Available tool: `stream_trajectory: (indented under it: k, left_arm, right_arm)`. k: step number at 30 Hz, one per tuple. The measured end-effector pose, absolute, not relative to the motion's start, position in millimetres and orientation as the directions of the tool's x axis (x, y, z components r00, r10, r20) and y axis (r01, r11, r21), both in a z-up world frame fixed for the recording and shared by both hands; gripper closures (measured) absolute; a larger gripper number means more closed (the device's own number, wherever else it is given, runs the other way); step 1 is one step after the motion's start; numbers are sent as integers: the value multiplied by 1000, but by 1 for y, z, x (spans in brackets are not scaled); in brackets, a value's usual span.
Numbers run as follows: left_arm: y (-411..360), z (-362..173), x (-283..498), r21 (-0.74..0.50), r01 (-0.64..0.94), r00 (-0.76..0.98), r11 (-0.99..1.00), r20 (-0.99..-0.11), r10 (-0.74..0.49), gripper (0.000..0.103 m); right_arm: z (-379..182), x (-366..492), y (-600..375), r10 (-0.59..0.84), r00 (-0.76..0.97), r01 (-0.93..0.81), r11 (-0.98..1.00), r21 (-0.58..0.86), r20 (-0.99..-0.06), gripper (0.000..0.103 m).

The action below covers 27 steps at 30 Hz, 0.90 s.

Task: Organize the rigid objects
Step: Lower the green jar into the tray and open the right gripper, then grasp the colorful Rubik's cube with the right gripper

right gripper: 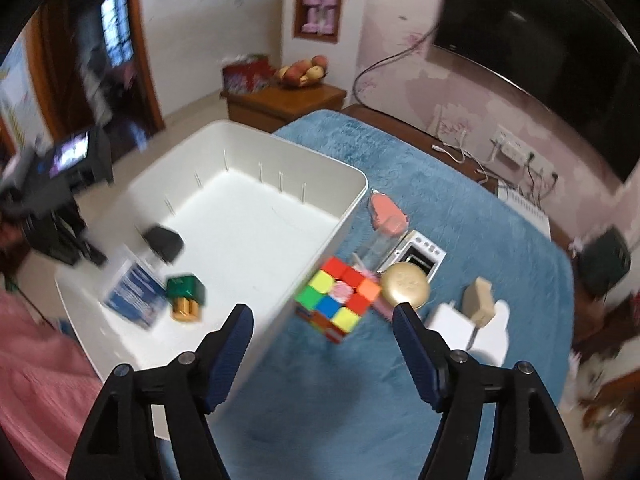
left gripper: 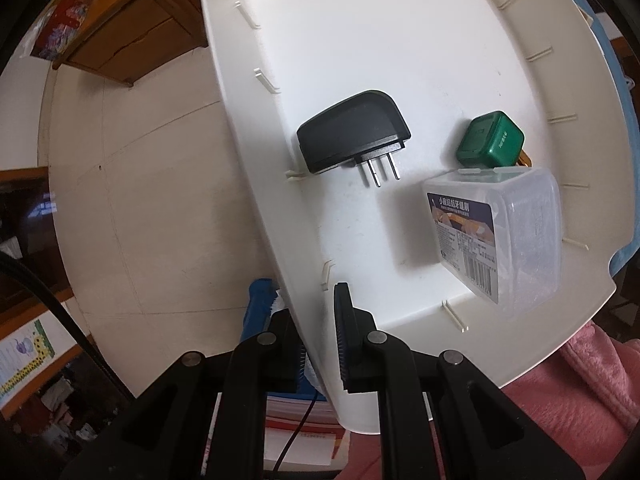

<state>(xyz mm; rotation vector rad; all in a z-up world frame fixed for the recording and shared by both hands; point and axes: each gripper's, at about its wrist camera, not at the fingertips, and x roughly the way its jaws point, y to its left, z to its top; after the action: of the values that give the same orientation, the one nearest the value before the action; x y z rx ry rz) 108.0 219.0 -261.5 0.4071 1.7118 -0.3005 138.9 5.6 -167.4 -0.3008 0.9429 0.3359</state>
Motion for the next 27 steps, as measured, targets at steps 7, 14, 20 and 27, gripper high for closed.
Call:
stream_trajectory:
  k: [7,14,20,27]
  left_arm:
    - [223,-262,114,32,401,-159,916,-982,104,90]
    - [224,-263,122,43,382,-160,923,-981,112,91]
    - [224,-265,124,66,360,-152,931,-980,129,91]
    - [227,-266,123,89,318,-145,944,-979,141,90]
  right_arm:
    - [-185,160,-2,165,499,-551,818,-164,-851,24]
    - [-209,178,4,189,447,-690,695,-202,-874,24]
    - [-235,194,5,194,405,-755,623,-206,-894,24]
    - [-255,209,11,232,365,-795,582,-172,-902,24]
